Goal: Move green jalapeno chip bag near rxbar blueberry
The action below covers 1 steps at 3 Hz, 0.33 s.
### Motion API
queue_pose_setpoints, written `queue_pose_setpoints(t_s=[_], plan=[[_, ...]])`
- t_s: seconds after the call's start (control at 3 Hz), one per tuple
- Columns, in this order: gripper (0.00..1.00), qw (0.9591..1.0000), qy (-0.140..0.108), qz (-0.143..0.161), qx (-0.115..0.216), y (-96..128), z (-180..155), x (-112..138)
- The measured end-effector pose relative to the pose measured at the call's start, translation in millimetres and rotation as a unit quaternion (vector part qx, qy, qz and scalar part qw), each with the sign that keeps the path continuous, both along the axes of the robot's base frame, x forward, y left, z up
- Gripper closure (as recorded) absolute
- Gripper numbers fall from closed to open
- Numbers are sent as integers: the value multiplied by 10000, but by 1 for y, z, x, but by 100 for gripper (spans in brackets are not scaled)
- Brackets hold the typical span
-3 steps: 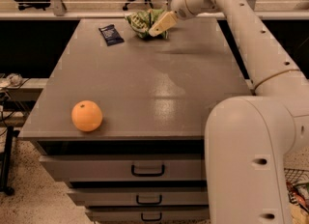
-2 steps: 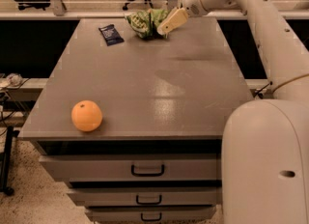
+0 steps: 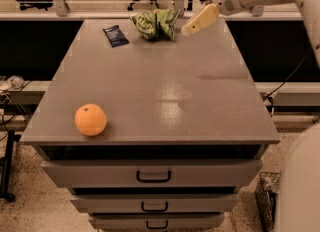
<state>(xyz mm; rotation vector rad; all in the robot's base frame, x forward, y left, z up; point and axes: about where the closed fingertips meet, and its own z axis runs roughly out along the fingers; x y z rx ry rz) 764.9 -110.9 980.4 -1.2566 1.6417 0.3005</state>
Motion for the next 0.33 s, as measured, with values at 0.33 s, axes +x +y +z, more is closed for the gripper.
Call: queue_pose_setpoints(t_s=[0.33], plan=[[0, 10000, 30, 15, -15, 2, -4, -1]])
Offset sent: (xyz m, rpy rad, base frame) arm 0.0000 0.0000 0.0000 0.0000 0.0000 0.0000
